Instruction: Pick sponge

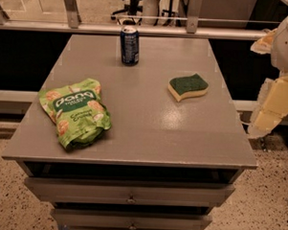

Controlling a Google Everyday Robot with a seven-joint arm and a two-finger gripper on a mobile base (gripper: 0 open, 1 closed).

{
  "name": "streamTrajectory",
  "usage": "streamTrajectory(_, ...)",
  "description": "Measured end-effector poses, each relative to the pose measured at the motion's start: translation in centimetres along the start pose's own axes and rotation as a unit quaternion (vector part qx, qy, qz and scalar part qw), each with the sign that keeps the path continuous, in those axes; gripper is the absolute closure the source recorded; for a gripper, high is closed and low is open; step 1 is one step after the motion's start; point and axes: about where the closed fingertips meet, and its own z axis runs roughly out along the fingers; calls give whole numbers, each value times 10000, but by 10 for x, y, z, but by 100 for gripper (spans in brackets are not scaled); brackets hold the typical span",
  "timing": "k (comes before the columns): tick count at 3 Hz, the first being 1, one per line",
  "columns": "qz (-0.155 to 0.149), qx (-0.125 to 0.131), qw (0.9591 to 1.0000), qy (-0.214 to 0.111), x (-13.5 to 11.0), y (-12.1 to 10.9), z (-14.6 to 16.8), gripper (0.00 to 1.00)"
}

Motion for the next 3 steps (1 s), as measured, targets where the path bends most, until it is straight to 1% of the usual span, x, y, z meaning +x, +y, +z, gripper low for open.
streamTrajectory(1, 211, -67, 9995, -230, -6, -6, 16, 0)
streamTrajectory(2, 568, -143, 9966, -576, -22, -29, 61, 0)
streamTrajectory(3, 915, -196, 9902, -1035, -43, -64, 108, 0)
